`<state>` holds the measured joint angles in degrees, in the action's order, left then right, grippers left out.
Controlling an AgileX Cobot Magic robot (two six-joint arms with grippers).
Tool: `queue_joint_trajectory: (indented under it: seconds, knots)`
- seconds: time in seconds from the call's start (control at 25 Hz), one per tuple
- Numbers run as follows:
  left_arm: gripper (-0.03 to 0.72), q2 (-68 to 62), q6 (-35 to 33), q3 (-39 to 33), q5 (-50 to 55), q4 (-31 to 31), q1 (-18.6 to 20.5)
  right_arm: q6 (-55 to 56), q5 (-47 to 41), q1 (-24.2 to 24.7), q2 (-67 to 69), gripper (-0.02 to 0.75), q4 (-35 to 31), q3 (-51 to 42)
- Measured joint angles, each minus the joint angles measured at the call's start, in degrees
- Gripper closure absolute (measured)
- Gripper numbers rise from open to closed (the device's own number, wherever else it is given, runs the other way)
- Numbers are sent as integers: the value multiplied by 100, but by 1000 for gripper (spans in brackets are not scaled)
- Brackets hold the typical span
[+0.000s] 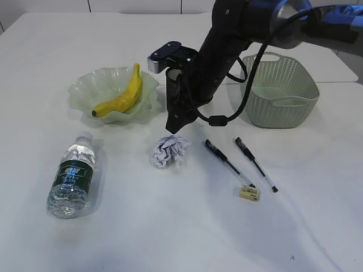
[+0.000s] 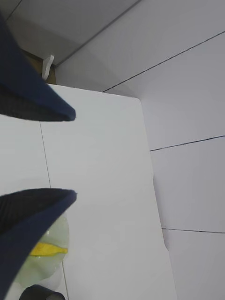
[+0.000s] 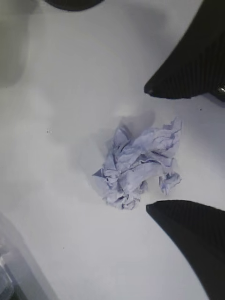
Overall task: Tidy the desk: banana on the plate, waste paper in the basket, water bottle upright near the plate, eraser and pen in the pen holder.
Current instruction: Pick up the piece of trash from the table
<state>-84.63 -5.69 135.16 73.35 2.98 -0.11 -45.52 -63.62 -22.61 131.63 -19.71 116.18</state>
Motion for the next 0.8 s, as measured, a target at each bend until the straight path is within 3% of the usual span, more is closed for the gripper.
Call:
queue_joint_trajectory:
  seconds: [0.8]
  knots:
    - [358, 0, 0, 0, 10, 0, 0, -1308, 215, -91, 176, 235, 70, 0]
